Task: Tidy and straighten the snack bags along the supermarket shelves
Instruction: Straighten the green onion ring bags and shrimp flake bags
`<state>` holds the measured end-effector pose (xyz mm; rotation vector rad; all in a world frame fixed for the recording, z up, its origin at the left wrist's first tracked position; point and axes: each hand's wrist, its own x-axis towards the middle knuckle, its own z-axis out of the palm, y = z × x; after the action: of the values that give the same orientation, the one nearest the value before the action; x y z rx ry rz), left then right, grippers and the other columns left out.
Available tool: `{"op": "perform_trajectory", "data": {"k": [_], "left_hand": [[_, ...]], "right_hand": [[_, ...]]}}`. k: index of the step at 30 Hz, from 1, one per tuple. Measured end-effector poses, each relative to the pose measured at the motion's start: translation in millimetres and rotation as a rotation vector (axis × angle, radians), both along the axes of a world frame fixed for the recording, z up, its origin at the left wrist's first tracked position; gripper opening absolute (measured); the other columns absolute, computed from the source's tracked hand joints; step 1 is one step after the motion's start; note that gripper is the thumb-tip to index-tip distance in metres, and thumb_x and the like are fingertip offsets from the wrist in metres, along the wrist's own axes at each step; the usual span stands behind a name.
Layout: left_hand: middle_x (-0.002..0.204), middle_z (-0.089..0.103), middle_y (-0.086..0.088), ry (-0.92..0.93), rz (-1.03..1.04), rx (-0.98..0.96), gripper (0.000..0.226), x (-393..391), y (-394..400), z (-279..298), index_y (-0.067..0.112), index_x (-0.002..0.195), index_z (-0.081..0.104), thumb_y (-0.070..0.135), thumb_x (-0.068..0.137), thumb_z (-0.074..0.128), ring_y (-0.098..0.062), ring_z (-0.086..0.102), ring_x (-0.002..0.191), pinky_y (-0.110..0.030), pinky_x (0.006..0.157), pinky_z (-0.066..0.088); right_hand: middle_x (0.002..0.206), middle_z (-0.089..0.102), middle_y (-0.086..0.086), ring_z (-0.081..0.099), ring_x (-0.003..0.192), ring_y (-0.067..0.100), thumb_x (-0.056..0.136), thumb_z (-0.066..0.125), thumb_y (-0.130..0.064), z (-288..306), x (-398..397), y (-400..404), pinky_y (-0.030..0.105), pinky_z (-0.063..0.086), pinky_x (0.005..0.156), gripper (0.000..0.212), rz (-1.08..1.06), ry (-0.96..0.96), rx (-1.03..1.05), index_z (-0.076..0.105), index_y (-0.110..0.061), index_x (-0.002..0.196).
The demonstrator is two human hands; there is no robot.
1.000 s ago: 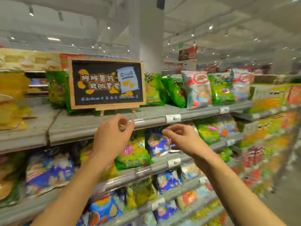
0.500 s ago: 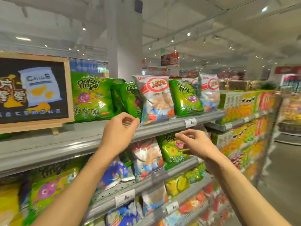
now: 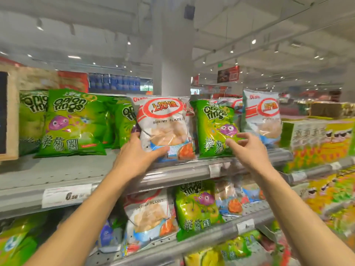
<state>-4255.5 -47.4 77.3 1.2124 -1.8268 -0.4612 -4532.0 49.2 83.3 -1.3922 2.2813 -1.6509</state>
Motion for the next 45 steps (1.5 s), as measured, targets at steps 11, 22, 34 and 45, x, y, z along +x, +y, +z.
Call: {"op": "perform_trajectory", "data": {"k": [11, 22, 34, 45], "left_hand": [[0.078, 0.073, 0.021, 0.247, 0.04, -0.015, 0.023, -42.7, -9.0, 3.1, 0.03, 0.085, 0.068, 0.024, 0.074, 0.086, 0.006, 0.067, 0.075, -0.015, 0.067, 0.05], [0.074, 0.075, 0.015, 0.325, 0.096, 0.071, 0.027, -43.7, -0.9, 3.4, 0.018, 0.092, 0.071, 0.024, 0.071, 0.087, 0.004, 0.067, 0.06, -0.008, 0.049, 0.045], [0.086, 0.073, 0.008, 0.522, 0.235, -0.03, 0.03, -65.0, 5.0, 17.3, 0.02, 0.093, 0.07, 0.032, 0.071, 0.087, -0.007, 0.064, 0.068, -0.024, 0.057, 0.05], [0.093, 0.074, -0.01, 0.369, 0.102, 0.063, 0.047, -183.8, -14.4, 12.6, 0.021, 0.081, 0.062, 0.049, 0.049, 0.082, -0.027, 0.071, 0.086, -0.047, 0.081, 0.057]], "right_hand": [[0.123, 0.069, -0.002, 0.065, 0.114, 0.019, 0.038, 0.083, -0.08, 14.8, -104.9, -83.0, 0.038, 0.05, 0.102, 0.115, 0.438, 0.0, 0.192, 0.054, -0.018, 0.13], [0.095, 0.079, -0.008, 0.074, 0.094, 0.013, 0.057, 0.096, -0.049, 0.4, -113.1, -100.9, 0.044, 0.057, 0.095, 0.059, 0.647, -0.083, -0.014, 0.076, -0.022, 0.106], [0.1, 0.077, -0.01, 0.072, 0.092, 0.007, 0.055, 0.093, -0.054, 21.9, -114.3, -62.6, 0.032, 0.058, 0.087, 0.075, 0.586, 0.026, -0.203, 0.068, -0.022, 0.118], [0.111, 0.078, -0.007, 0.074, 0.103, 0.011, 0.065, 0.092, -0.039, 14.1, -161.8, -15.5, 0.024, 0.057, 0.087, 0.048, 0.933, 0.028, -0.148, 0.073, -0.04, 0.109]]}}
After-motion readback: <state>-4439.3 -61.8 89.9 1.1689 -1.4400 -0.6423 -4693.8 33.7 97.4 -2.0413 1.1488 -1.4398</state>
